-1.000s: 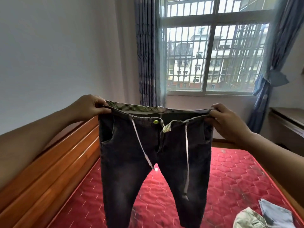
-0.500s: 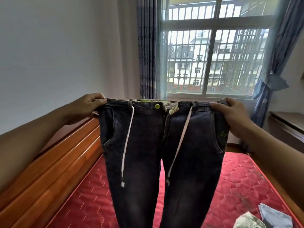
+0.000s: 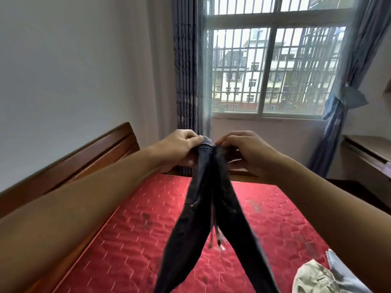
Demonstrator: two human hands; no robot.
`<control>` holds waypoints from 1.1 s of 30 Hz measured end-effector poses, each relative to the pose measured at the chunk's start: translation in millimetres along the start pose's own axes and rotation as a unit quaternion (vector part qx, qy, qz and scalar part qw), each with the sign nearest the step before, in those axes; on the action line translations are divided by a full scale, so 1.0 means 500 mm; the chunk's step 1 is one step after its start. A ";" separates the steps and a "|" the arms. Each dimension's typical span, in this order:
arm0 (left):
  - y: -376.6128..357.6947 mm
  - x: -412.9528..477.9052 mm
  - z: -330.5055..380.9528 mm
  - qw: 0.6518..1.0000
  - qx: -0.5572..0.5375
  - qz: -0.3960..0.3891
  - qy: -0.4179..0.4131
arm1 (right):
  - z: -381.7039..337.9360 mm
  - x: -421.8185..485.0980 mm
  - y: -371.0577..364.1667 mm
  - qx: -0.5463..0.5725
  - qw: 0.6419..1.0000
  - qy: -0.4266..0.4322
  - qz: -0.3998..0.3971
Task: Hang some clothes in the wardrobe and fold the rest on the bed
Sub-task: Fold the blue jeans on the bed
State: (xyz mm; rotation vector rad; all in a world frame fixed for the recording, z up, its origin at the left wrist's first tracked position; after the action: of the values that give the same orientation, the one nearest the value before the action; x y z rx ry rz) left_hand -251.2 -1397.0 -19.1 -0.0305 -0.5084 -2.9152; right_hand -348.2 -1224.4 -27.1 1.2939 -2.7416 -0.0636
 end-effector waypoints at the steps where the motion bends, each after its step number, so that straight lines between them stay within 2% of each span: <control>1: -0.015 0.003 0.005 1.000 0.001 -0.014 -0.012 | -0.006 -0.003 -0.007 -0.014 1.000 -0.014 -0.024; 4: -0.019 -0.005 0.005 0.994 0.056 -0.079 -0.046 | -0.023 -0.008 0.012 -0.011 0.996 -0.049 -0.071; 6: -0.022 -0.009 -0.003 0.987 0.118 -0.088 -0.067 | -0.024 -0.009 0.017 -0.016 0.995 -0.037 -0.087; 10: -0.041 0.003 -0.027 0.970 0.201 0.020 -0.134 | -0.008 0.004 0.011 -0.164 0.985 0.036 -0.041; 12: -0.028 0.002 -0.040 0.969 0.197 0.028 -0.147 | 0.005 0.008 0.039 -0.340 0.939 0.056 -0.020; 14: -0.006 -0.007 -0.052 0.974 0.162 0.010 -0.160 | 0.031 0.006 0.085 -0.525 0.851 0.025 -0.008; 15: 0.005 -0.012 -0.053 0.974 0.147 0.010 -0.172 | 0.047 0.001 0.106 -0.574 0.819 -0.009 -0.006; 17: 0.022 -0.018 -0.046 0.972 0.134 0.012 -0.194 | 0.072 -0.005 0.133 -0.590 0.806 -0.048 -0.002; 19: 0.036 -0.016 -0.041 0.971 0.130 0.009 -0.201 | 0.079 -0.002 0.138 -0.564 0.825 -0.024 -0.024; 21: 0.053 -0.015 -0.045 0.972 0.140 0.010 -0.188 | 0.070 -0.001 0.126 -0.469 0.882 0.005 -0.049; 23: 0.077 -0.016 -0.058 0.979 0.139 0.002 -0.150 | 0.050 -0.001 0.115 -0.354 0.934 0.051 -0.021; 24: 0.090 -0.017 -0.065 0.982 0.132 -0.004 -0.133 | 0.039 -0.004 0.107 -0.306 0.948 0.089 0.012; 26: 0.114 -0.019 -0.072 0.987 0.093 0.003 -0.133 | 0.031 -0.006 0.089 -0.185 0.969 0.148 0.065; 28: 0.132 -0.018 -0.071 0.988 0.011 0.028 -0.150 | 0.044 -0.012 0.063 -0.046 0.991 0.111 0.060; 29: 0.141 -0.017 -0.069 0.987 -0.020 0.033 -0.154 | 0.051 -0.015 0.047 -0.010 0.996 0.078 0.038; 31: 0.156 -0.017 -0.067 0.988 -0.027 0.021 -0.147 | 0.054 -0.023 0.028 0.005 0.999 0.048 0.026; 33: 0.172 -0.018 -0.069 0.992 0.006 0.003 -0.125 | 0.041 -0.023 0.015 0.001 0.997 0.071 0.032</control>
State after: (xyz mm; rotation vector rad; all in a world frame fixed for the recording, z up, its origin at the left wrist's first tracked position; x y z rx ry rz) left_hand -226.5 -1486.8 -23.5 -0.3995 -0.5608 -2.9171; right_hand -348.9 -1211.1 -47.9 1.1627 -2.6613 0.0353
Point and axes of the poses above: each hand's wrist, its own x-axis towards the middle knuckle, its own y-axis out of the back of the hand, z = x × y, the point moved 1 cm from there along x, towards the middle knuckle, and after that the axes turned 7 degrees about -z, right-handed, at the moved point
